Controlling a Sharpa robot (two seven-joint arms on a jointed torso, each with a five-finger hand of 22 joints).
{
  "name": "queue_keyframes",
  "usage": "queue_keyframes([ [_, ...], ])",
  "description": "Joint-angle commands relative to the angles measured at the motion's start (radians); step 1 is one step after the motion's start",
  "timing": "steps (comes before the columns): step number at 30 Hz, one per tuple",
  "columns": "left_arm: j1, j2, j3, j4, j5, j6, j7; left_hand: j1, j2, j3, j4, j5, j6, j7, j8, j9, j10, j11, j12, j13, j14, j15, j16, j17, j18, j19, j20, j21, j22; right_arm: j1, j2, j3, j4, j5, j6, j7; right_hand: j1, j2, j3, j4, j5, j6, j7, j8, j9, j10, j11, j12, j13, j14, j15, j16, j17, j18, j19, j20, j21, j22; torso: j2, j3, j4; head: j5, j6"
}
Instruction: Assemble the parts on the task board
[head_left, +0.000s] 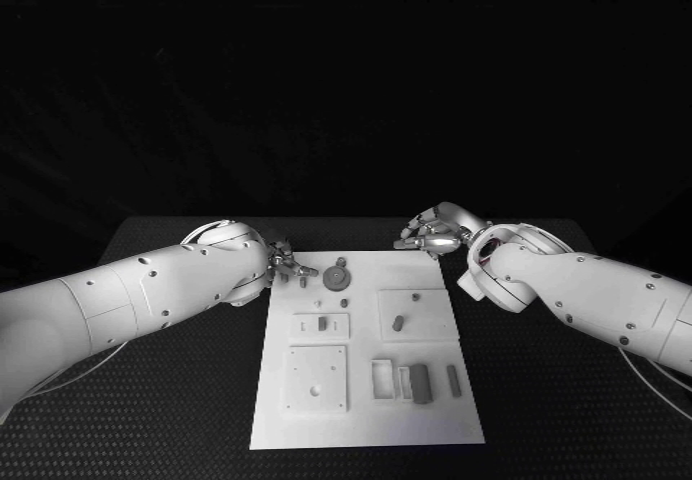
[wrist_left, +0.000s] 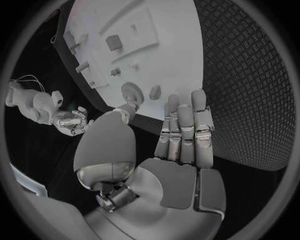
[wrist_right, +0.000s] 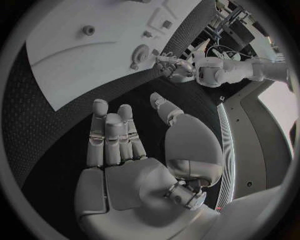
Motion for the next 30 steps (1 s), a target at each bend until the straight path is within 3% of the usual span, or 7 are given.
queue_keyframes([
  [1,0.0,0.006,0.001,-0.004,-0.019,0.028,0.01,0.008,0.005,-0.011,0.002,-0.003,-0.011,0.018,0.007,-0.004,0.01,0.0,0.001,-0.001,0.008,-0.001,0.004,0.002,0.027,0.011,-0.001,-0.004,0.002,0.0,0.002,0.0,0.001,0.001,0.012,0.007,0.0,0.008,-0.003,0.004,0.004,-0.001,0.006,-0.004,0.0,-0.008,-0.001,0.004,-0.002,-0.007,0.0,-0.006,-0.001,0.015,-0.007,0.0,-0.005,0.019,-0.001,0.0008,0.0011,-0.001,-0.002],
  [9,-0.004,0.017,0.001,-0.015,-0.047,0.023,0.006,0.027,0.05,-0.062,0.002,-0.003,0.011,0.005,0.034,-0.026,0.032,-0.013,0.02,0.004,0.029,-0.014,0.018,0.012,0.029,0.034,-0.012,0.005,0.017,0.0,0.004,0.0,0.001,0.001,0.013,0.006,-0.001,0.008,-0.003,0.004,0.004,-0.001,0.006,-0.004,0.0,-0.008,-0.001,0.004,-0.002,-0.007,0.0,-0.006,-0.001,0.015,-0.007,0.0,-0.005,0.019,-0.001,0.0002,0.0007,-0.001,-0.003],
  [18,-0.005,0.026,0.001,-0.026,-0.048,0.056,0.002,0.067,0.12,-0.149,0.003,0.0,0.068,-0.022,0.077,-0.063,0.082,-0.039,0.046,0.004,0.065,-0.04,0.045,0.036,0.028,0.072,-0.032,0.021,0.04,0.0,0.006,0.0,0.001,0.001,0.014,0.006,-0.001,0.008,-0.003,0.004,0.004,-0.001,0.006,-0.004,0.0,-0.008,-0.001,0.004,-0.002,-0.007,0.0,-0.006,-0.002,0.015,-0.007,0.0,-0.005,0.019,-0.001,0.0008,0.001,0.0,-0.004],
  [25,-0.008,0.035,0.001,-0.047,-0.046,0.076,0.006,0.096,0.176,-0.194,0.003,0.034,0.113,-0.038,0.081,-0.089,0.116,-0.054,0.053,-0.002,0.085,-0.055,0.057,0.058,0.023,0.092,-0.046,0.035,0.045,0.0,0.007,0.0,0.001,0.001,0.015,0.006,-0.001,0.008,-0.003,0.004,0.004,-0.001,0.006,-0.004,0.0,-0.008,-0.001,0.004,-0.002,-0.008,0.0,-0.006,-0.002,0.015,-0.007,0.0,-0.005,0.019,0.0,0.0009,0.0001,-0.001,-0.004],
  [30,-0.009,0.039,0.001,-0.056,-0.032,0.09,0.007,0.111,0.194,-0.221,0.003,0.079,0.129,-0.042,0.079,-0.105,0.13,-0.059,0.051,-0.007,0.092,-0.059,0.057,0.071,0.019,0.095,-0.053,0.042,0.045,0.0,0.007,0.0,0.001,0.001,0.015,0.006,0.0,0.008,-0.003,0.004,0.004,-0.001,0.006,-0.004,0.0,-0.008,-0.001,0.005,-0.002,-0.008,0.0,-0.006,-0.002,0.015,-0.007,0.0,-0.005,0.019,-0.001,0.0011,0.0002,-0.001,-0.005],
])
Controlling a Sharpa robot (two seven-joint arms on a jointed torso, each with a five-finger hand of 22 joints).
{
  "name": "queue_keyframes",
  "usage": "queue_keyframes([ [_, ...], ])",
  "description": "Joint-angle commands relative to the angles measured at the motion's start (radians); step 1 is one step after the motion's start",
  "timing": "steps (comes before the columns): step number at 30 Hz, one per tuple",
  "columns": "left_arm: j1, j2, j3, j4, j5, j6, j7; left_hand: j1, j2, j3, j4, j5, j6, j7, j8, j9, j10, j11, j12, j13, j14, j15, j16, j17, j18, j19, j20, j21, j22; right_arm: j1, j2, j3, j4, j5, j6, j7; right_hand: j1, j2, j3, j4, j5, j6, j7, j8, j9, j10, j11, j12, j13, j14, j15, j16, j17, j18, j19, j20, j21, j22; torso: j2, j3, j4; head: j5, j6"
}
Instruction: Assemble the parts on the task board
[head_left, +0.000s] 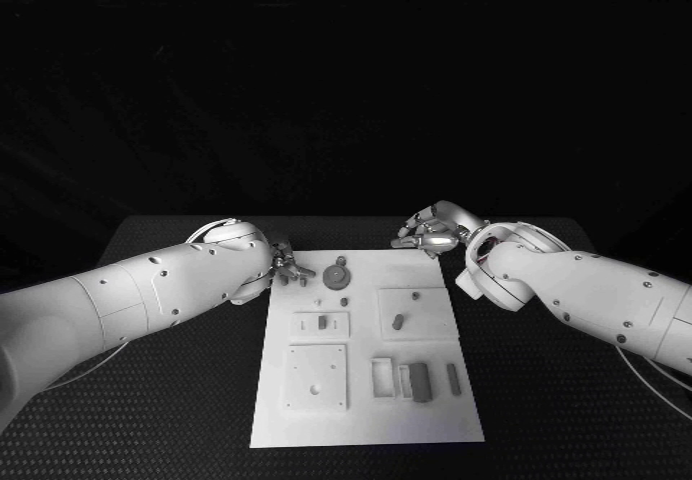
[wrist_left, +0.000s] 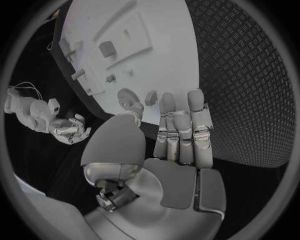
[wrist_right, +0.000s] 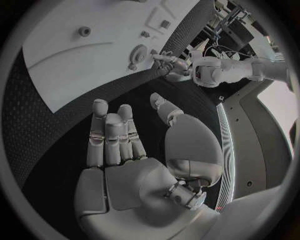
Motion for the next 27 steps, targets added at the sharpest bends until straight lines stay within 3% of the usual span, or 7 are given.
queue_keyframes([
  [1,0.0,0.006,0.001,-0.006,0.01,0.04,0.008,0.004,0.012,-0.013,0.001,0.016,0.012,0.0,0.001,-0.007,0.01,0.0,0.004,-0.002,0.007,-0.002,0.005,0.006,0.018,0.007,-0.002,0.007,0.023,0.0,0.001,0.0,0.001,-0.001,0.012,0.006,0.0,0.007,-0.003,0.004,0.004,-0.002,0.008,-0.004,0.0,-0.008,-0.001,0.005,-0.001,-0.009,-0.001,-0.006,-0.002,0.015,-0.007,0.0,-0.005,0.019,0.0,-0.0001,0.0002,-0.001,-0.001],
  [27,-0.001,0.02,0.001,-0.024,0.042,0.037,0.016,0.034,0.02,-0.035,0.0,0.032,0.017,-0.001,-0.001,-0.019,0.014,-0.001,0.002,-0.004,0.01,-0.003,0.0,0.017,0.014,0.008,-0.007,0.012,0.022,0.0,0.003,0.0,-0.002,-0.001,0.012,0.006,0.0,0.008,-0.003,0.004,0.004,-0.001,0.008,-0.004,0.001,-0.009,-0.001,0.006,-0.002,-0.009,-0.001,-0.006,-0.002,0.015,-0.007,0.0,-0.005,0.019,0.0,-0.0009,0.0012,-0.002,-0.005],
])
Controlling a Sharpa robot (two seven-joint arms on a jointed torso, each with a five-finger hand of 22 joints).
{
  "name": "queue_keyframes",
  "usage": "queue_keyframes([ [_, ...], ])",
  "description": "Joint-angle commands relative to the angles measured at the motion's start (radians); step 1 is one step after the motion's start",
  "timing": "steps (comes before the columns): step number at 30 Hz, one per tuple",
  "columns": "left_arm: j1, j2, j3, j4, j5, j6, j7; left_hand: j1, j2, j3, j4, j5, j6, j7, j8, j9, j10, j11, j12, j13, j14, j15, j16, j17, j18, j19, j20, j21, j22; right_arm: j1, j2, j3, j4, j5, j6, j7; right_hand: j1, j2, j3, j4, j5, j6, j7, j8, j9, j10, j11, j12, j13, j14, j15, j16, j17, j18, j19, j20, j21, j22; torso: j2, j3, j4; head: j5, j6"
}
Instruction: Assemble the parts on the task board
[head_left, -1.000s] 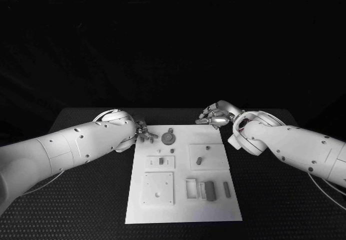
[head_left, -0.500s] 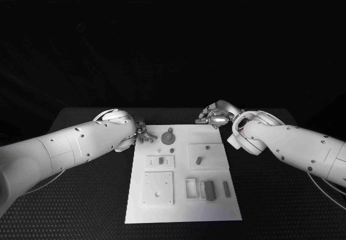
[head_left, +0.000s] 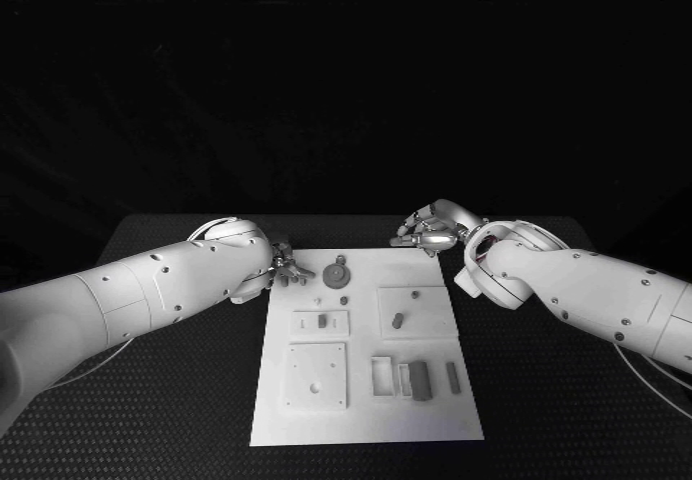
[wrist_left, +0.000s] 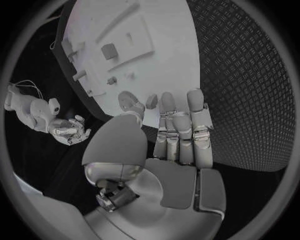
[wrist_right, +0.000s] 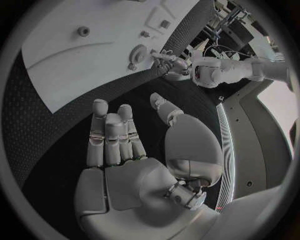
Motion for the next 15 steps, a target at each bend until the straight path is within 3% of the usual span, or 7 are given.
queue_keyframes([
  [1,-0.001,0.007,0.001,-0.001,0.016,0.007,0.013,0.02,0.002,-0.007,0.0,0.005,0.007,0.003,-0.001,-0.003,0.005,0.004,0.002,-0.002,0.001,-0.002,-0.001,0.003,0.014,0.002,-0.001,0.005,0.022,0.0,0.001,0.0,0.0,-0.001,0.011,0.006,0.0,0.008,-0.003,0.004,0.004,0.003,0.008,-0.004,0.001,-0.009,-0.001,0.006,-0.001,-0.009,-0.001,-0.006,-0.001,0.015,-0.007,0.0,-0.005,0.019,0.0,-0.0001,-0.0003,0.001,-0.001],
  [15,-0.006,0.011,0.0,-0.005,0.017,0.016,0.012,0.076,0.029,-0.032,-0.002,0.006,0.009,0.003,0.0,-0.012,0.005,0.004,0.002,-0.002,0.003,-0.001,-0.007,0.014,0.01,0.001,-0.003,0.008,0.022,0.0,0.0,0.0,0.001,-0.001,0.008,0.005,0.0,0.008,-0.003,0.004,0.004,0.002,0.008,-0.004,0.001,-0.009,-0.001,0.006,-0.002,-0.009,-0.001,-0.005,-0.001,0.015,-0.007,0.0,-0.005,0.019,0.0,0.0002,-0.0005,0.0,-0.004],
])
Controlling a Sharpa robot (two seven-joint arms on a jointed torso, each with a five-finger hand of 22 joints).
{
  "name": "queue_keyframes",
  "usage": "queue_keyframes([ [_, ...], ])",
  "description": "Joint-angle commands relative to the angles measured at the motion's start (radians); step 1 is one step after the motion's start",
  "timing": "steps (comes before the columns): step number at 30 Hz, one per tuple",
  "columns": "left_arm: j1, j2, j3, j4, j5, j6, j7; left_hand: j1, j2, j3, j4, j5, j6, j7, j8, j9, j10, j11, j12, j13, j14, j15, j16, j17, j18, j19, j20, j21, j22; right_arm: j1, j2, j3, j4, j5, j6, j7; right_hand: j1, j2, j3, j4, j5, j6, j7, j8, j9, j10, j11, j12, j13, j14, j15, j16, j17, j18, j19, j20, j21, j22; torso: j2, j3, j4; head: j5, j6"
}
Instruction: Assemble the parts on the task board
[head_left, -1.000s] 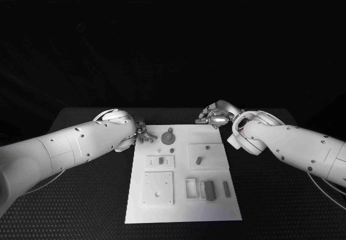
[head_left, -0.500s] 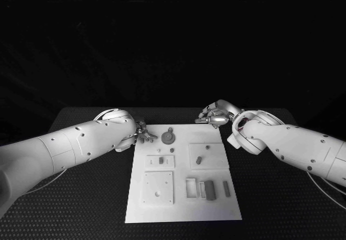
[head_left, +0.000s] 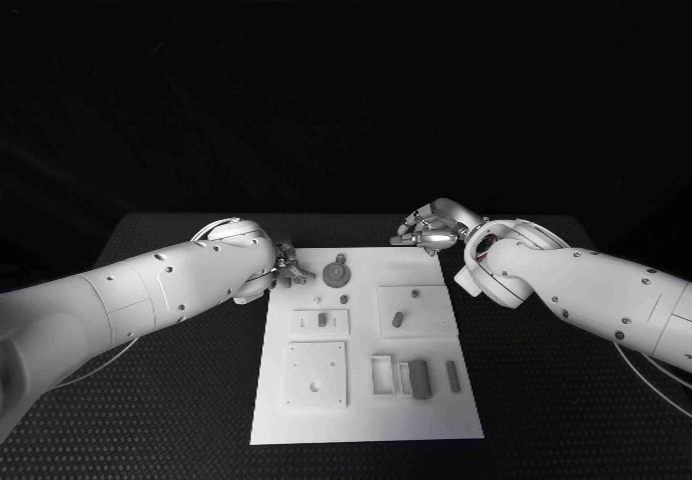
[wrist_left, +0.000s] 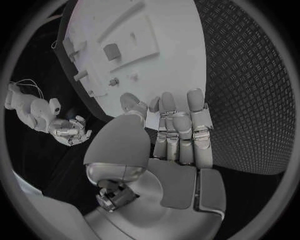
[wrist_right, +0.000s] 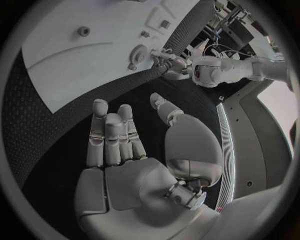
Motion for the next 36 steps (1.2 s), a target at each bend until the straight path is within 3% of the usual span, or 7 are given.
queue_keyframes([
  [1,0.0,0.002,0.0,-0.001,0.007,0.013,0.009,0.018,0.006,-0.01,0.0,0.007,0.003,0.002,0.0,-0.002,0.006,0.004,0.002,-0.001,0.002,-0.003,-0.007,0.003,0.01,0.001,-0.003,0.004,0.023,0.0,0.001,0.0,0.001,-0.002,0.008,0.005,-0.001,0.008,-0.003,0.004,0.004,0.002,0.008,-0.004,0.001,-0.009,-0.001,0.006,-0.002,-0.009,-0.001,-0.005,-0.001,0.015,-0.007,0.0,-0.005,0.019,0.0,0.0,0.0001,-0.001,0.0],
  [10,0.0,0.002,0.001,-0.001,0.007,0.007,0.013,0.084,0.052,-0.044,-0.001,0.025,0.002,0.002,0.003,-0.008,0.005,0.005,0.002,-0.001,0.003,-0.003,-0.013,0.013,0.008,-0.002,-0.003,0.007,0.023,0.0,0.001,0.0,0.001,-0.002,0.009,0.005,-0.001,0.008,-0.003,0.004,0.004,0.002,0.008,-0.004,0.001,-0.009,-0.001,0.006,-0.002,-0.009,-0.001,-0.005,-0.001,0.015,-0.007,0.0,-0.005,0.019,0.0,-0.0008,0.0004,-0.002,0.0],
  [14,0.0,0.001,0.001,0.0,0.014,0.006,0.019,0.139,0.083,-0.074,-0.003,0.078,0.003,0.002,0.007,-0.01,0.006,0.004,0.003,-0.001,0.004,-0.003,-0.015,0.021,0.008,-0.004,-0.003,0.01,0.023,0.0,0.002,0.0,-0.001,-0.002,0.01,0.006,-0.001,0.008,-0.003,0.004,0.004,0.002,0.008,-0.004,0.001,-0.009,-0.001,0.006,-0.002,-0.009,-0.001,-0.005,-0.001,0.015,-0.007,0.0,-0.005,0.019,-0.001,-0.0009,0.0001,-0.002,-0.001],
  [18,0.0,-0.002,0.001,0.002,0.031,0.001,0.028,0.257,0.095,-0.064,-0.04,0.108,0.009,0.0,0.013,-0.011,0.01,0.002,0.005,0.0,0.008,-0.005,-0.016,0.027,0.008,-0.003,-0.004,0.013,0.023,0.0,0.002,0.0,-0.001,-0.002,0.011,0.006,-0.001,0.008,-0.003,0.004,0.004,0.002,0.008,-0.004,0.001,-0.009,-0.001,0.007,-0.002,-0.009,-0.001,-0.005,-0.001,0.015,-0.007,0.0,-0.005,0.019,0.0,-0.0006,0.0004,-0.002,-0.002],
  [19,0.0,-0.003,0.001,0.002,0.033,0.003,0.029,0.29,0.077,-0.011,-0.022,0.031,0.013,-0.003,0.016,-0.011,0.014,0.004,0.005,-0.001,0.011,-0.006,-0.018,0.029,0.006,0.001,-0.001,0.012,0.02,0.0,0.002,0.0,-0.001,-0.002,0.011,0.006,-0.001,0.008,-0.004,0.005,0.004,0.002,0.008,-0.004,0.001,-0.009,-0.001,0.007,-0.002,-0.009,-0.001,-0.005,-0.001,0.015,-0.007,0.0,-0.005,0.019,0.0,-0.0006,0.0004,-0.002,-0.002],
  [20,0.0,-0.004,0.001,0.003,0.034,0.002,0.028,0.314,0.062,0.053,-0.001,-0.009,0.017,-0.001,0.018,-0.012,0.018,0.001,0.004,-0.001,0.016,-0.006,-0.018,0.031,0.007,0.007,-0.002,0.014,0.02,0.0,0.002,0.0,-0.001,-0.002,0.011,0.006,-0.001,0.008,-0.004,0.005,0.004,0.002,0.008,-0.004,0.001,-0.009,-0.001,0.007,-0.002,-0.009,-0.001,-0.005,-0.001,0.015,-0.007,0.0,-0.005,0.019,0.0,-0.0005,0.0005,-0.003,-0.002],
  [36,0.0,-0.067,0.002,0.074,0.244,-0.003,0.002,0.315,0.055,0.11,-0.007,-0.016,0.027,-0.006,0.027,-0.012,0.031,-0.003,0.009,0.001,0.026,-0.009,-0.015,0.041,0.005,0.013,-0.007,0.025,0.025,0.0,-0.001,0.0,-0.004,-0.001,0.011,0.006,-0.002,0.008,-0.004,0.005,0.004,0.002,0.008,-0.004,0.001,-0.009,-0.001,0.007,-0.002,-0.009,-0.001,-0.005,-0.001,0.015,-0.007,0.0,-0.005,0.019,-0.002,0.0001,0.0016,-0.002,0.0],
])
